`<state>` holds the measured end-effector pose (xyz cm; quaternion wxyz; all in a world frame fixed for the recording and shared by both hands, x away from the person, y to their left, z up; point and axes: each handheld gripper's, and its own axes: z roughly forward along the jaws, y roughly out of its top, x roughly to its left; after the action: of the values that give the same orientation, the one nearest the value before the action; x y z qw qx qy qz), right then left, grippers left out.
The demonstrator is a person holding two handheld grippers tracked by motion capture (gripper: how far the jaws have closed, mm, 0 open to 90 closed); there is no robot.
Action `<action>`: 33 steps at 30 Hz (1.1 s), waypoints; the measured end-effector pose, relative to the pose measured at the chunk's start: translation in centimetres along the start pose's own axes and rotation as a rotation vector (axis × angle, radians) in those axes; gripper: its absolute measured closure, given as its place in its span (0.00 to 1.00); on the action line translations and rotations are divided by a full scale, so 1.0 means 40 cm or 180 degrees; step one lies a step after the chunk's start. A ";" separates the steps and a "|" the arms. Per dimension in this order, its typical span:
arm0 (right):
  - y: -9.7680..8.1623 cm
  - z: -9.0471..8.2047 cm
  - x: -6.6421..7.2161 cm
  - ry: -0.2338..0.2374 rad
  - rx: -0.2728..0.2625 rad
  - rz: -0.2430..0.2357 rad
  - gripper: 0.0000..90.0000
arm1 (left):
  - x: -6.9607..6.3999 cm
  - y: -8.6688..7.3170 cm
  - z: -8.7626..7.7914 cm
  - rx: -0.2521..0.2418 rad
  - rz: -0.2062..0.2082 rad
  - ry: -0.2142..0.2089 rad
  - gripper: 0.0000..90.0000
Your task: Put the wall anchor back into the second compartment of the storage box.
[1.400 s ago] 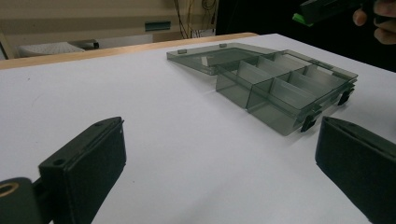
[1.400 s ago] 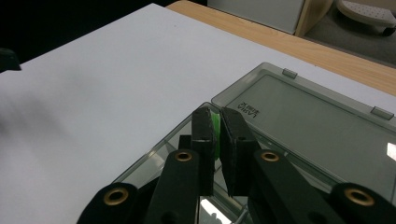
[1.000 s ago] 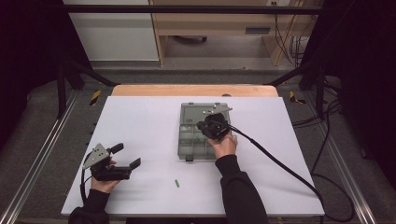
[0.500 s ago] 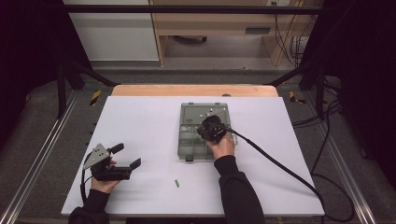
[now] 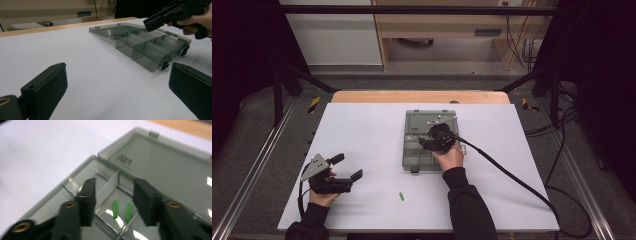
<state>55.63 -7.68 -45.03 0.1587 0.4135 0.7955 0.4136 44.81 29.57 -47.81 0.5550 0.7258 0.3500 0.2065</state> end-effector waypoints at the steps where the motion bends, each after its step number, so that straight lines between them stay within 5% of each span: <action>1: 0.003 -0.010 0.005 -0.0011 -0.0068 -0.0009 0.45 | 0.000 0.000 0.000 -0.0002 0.0002 0.0000 0.01; 7: 0.014 -0.065 0.037 -0.0063 -0.0418 0.0005 0.15 | 0.001 0.000 -0.001 -0.0010 -0.0009 0.0005 0.01; 11: 0.016 -0.099 0.054 -0.0098 -0.0512 0.0007 0.04 | 0.001 0.001 -0.001 -0.0010 -0.0005 0.0006 0.01; 23: -0.036 -0.174 0.128 0.0085 -0.0673 -0.0144 0.01 | 0.001 0.001 -0.001 -0.0015 -0.0015 0.0007 0.01; 33: -0.105 -0.182 0.206 0.0306 -0.0578 -0.0223 0.01 | 0.000 0.000 0.002 -0.0004 0.0004 0.0018 0.01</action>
<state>44.10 -6.34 -43.19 0.1716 0.3490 0.7753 0.4976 44.88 29.51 -47.83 0.5544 0.7251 0.3511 0.2091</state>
